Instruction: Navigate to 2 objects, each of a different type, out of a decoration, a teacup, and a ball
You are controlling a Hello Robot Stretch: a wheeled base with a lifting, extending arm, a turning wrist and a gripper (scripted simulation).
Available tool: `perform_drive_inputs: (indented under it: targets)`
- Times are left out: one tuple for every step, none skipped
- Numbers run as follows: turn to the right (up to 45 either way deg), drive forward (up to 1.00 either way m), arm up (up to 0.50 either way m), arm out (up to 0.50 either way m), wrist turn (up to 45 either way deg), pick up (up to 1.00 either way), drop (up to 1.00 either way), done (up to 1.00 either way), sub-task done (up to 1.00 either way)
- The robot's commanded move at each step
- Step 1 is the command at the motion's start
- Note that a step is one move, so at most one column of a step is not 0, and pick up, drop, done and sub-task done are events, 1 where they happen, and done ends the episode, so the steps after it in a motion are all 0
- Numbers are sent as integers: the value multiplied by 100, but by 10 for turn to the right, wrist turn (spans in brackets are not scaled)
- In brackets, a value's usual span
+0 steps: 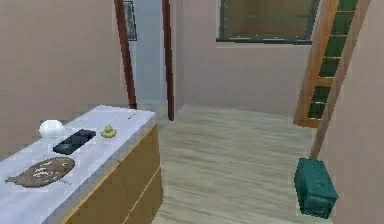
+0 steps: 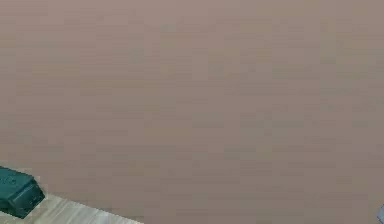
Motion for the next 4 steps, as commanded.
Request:
perform_drive_inputs:
  targets:
    - [-450,0,0,0,0,0,0,0,0]
    - [0,0,0,0,0,0,0,0,100]
    - [0,30,0,0,0,0,0,0,0]
    - [90,0,0,0,0,0,0,0,0]
